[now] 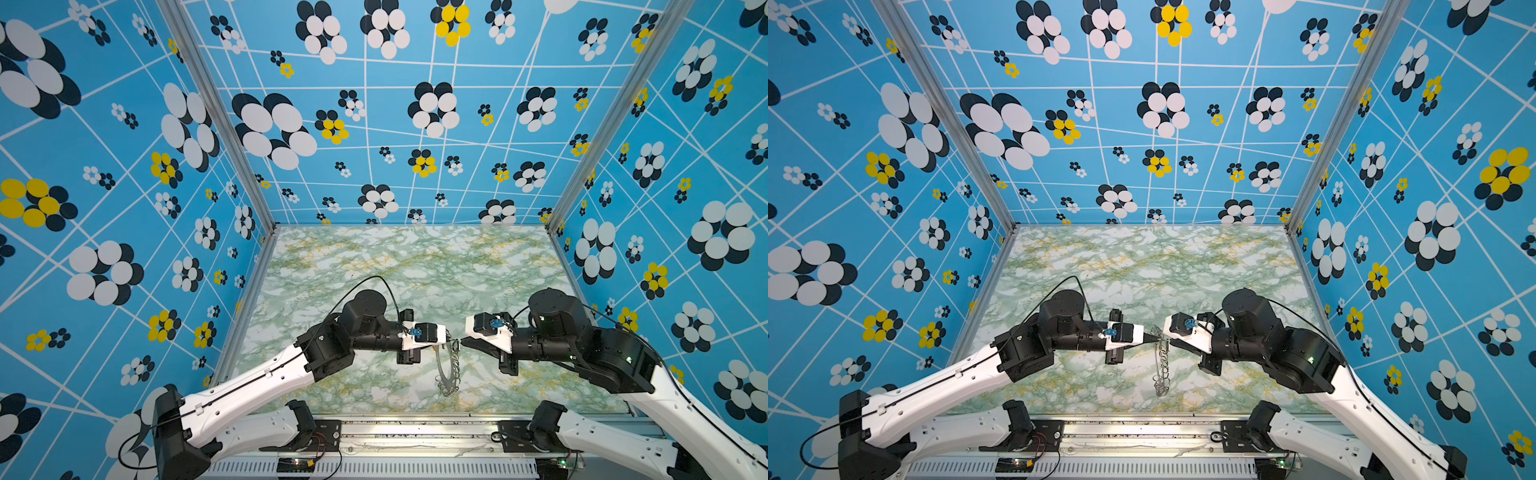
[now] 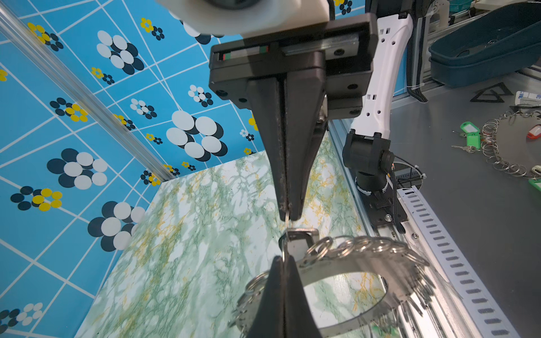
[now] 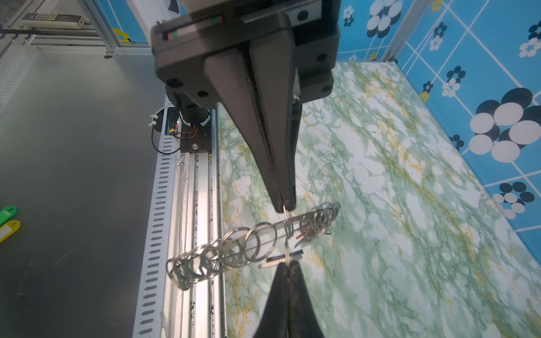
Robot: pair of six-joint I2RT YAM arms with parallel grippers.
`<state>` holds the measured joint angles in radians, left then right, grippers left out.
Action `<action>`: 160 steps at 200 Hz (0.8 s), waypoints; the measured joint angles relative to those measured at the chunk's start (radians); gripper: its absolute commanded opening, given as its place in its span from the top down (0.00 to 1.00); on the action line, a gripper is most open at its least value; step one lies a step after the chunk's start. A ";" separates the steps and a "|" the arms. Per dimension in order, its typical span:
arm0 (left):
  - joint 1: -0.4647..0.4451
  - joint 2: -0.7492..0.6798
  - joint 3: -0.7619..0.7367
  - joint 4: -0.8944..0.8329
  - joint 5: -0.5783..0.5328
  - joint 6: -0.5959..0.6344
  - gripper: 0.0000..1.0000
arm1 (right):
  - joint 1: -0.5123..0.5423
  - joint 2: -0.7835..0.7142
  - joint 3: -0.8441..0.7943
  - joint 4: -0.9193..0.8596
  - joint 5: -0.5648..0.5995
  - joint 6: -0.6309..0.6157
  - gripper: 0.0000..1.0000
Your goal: Put the keys on the keyring
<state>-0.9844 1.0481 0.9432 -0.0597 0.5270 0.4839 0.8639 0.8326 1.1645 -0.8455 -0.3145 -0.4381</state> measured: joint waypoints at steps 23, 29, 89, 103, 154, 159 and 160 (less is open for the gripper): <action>-0.005 -0.005 0.000 0.000 0.000 0.000 1.00 | 0.000 -0.002 0.000 -0.002 0.007 0.000 1.00; -0.006 -0.005 0.000 0.000 0.000 0.001 1.00 | 0.000 -0.001 0.000 -0.004 0.010 0.000 1.00; -0.010 -0.005 0.000 -0.001 -0.003 0.008 1.00 | 0.000 0.006 0.002 -0.005 -0.003 -0.001 1.00; -0.012 -0.005 0.000 -0.004 -0.003 0.008 1.00 | 0.000 0.006 0.002 -0.006 -0.011 -0.004 1.00; -0.012 -0.006 0.000 -0.019 -0.004 0.014 1.00 | 0.000 0.007 0.002 -0.013 -0.029 -0.016 1.00; -0.012 -0.007 0.000 -0.020 -0.004 0.015 1.00 | 0.000 0.007 0.003 -0.013 -0.029 -0.016 1.00; -0.012 -0.007 0.000 -0.020 -0.004 0.015 1.00 | 0.000 0.007 0.003 -0.013 -0.029 -0.016 1.00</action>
<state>-0.9966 1.0409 0.9432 -0.0799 0.5232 0.4988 0.8639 0.8398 1.1671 -0.8581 -0.3439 -0.4545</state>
